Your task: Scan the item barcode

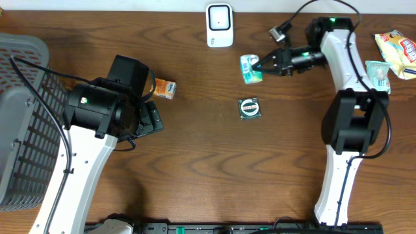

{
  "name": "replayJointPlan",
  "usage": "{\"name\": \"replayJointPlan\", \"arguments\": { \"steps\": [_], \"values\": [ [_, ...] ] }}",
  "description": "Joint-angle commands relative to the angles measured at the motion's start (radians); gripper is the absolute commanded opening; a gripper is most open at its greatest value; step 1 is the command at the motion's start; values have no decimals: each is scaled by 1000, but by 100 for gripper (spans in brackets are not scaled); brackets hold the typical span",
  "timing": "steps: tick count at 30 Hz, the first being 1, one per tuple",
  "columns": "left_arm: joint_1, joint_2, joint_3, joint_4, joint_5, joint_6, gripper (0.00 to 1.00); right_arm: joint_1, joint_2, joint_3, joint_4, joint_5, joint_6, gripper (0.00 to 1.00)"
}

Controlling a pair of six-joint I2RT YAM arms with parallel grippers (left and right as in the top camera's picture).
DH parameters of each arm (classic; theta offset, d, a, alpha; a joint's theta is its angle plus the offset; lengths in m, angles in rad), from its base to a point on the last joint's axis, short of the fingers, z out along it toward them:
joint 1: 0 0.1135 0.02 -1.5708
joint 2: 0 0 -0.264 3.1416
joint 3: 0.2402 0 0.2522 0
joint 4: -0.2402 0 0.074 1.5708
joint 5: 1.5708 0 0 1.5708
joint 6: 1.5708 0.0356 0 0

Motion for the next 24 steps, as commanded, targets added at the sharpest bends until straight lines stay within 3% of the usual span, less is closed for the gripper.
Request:
{"name": "replayJointPlan", "arguments": {
  "steps": [1,24],
  "values": [
    [4,-5,5,-3,-3,-9,98,-5,-28,-3,-39,-82,-188,1],
    [4,-5,5,-3,-3,-9,97,60,-28,-3,-2,-108,-225,1]
  ]
}}
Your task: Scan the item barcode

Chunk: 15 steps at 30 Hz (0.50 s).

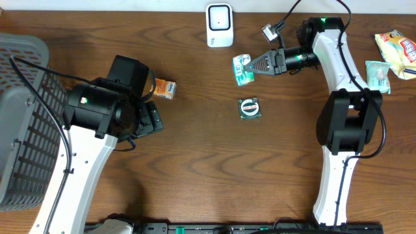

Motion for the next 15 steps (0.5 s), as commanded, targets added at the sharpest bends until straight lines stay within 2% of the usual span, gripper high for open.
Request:
{"name": "replayJointPlan", "arguments": {
  "steps": [1,15],
  "values": [
    [4,-5,5,-3,-3,-9,98,3,-28,-3,3,-39,-22,1],
    [4,-5,5,-3,-3,-9,97,20,-28,-3,30,-39,-22,1]
  ]
}}
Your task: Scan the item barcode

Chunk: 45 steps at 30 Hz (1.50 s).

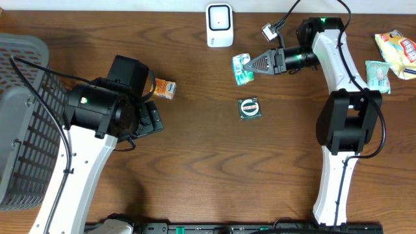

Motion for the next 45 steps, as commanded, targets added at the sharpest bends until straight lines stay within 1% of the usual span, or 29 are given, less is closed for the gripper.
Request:
{"name": "replayJointPlan", "arguments": {
  "steps": [1,45],
  "values": [
    [4,-5,5,-3,-3,-9,97,16,-28,-3,7,-35,-22,1],
    [4,-5,5,-3,-3,-9,98,75,-27,-3,55,35,-21,1]
  ]
}}
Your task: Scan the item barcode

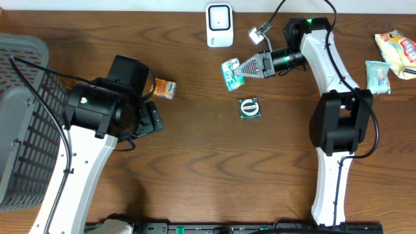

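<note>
A small green-and-white packet (231, 72) hangs in front of the white barcode scanner (220, 25), a little below and right of it. My right gripper (236, 70) is shut on the packet, reaching leftward from the right arm. A round dark green packet (249, 108) lies on the table just below. An orange packet (165, 89) lies beside my left arm; the left gripper (151, 117) is tucked under the arm's body, and its fingers are too hidden to read.
A grey wire basket (26, 123) stands at the left edge. At the right edge lie a yellow-red snack bag (398, 45) and a pale green packet (378, 76). The scanner stands at the table's far edge.
My right gripper has moved further left with the green-and-white packet, closer under the scanner. The left arm has not moved.
My right gripper held the green-and-white packet well to the right of the scanner. At each later moment it stood further left with the packet, and it is now just below and right of the scanner. The left arm stayed still throughout.
</note>
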{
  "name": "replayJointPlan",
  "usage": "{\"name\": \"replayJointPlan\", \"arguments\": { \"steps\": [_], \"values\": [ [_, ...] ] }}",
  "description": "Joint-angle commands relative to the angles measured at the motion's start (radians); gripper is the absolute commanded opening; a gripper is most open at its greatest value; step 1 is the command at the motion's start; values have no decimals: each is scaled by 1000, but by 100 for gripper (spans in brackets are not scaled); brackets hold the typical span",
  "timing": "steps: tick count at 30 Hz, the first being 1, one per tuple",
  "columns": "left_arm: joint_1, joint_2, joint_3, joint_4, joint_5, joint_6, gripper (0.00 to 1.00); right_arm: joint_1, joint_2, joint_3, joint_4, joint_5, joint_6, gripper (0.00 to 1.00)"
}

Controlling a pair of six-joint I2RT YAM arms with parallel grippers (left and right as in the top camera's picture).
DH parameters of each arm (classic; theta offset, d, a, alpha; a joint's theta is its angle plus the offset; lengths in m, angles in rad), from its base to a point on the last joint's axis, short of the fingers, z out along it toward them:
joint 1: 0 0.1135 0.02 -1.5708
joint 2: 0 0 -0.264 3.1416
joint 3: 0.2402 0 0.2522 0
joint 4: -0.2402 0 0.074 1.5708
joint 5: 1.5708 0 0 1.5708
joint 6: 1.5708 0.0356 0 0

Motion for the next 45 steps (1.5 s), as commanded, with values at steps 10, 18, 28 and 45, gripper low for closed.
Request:
{"name": "replayJointPlan", "arguments": {
  "steps": [10,18,28,45],
  "values": [
    [4,-5,5,-3,-3,-9,97,15,-27,-3,2,-10,-21,1],
    [4,-5,5,-3,-3,-9,98,18,-27,-3,2,13,-21,1],
    [4,-5,5,-3,-3,-9,97,22,-27,-3,3,24,-21,1],
    [4,-5,5,-3,-3,-9,98,136,-27,-3,281,607,550,1]
  ]
}}
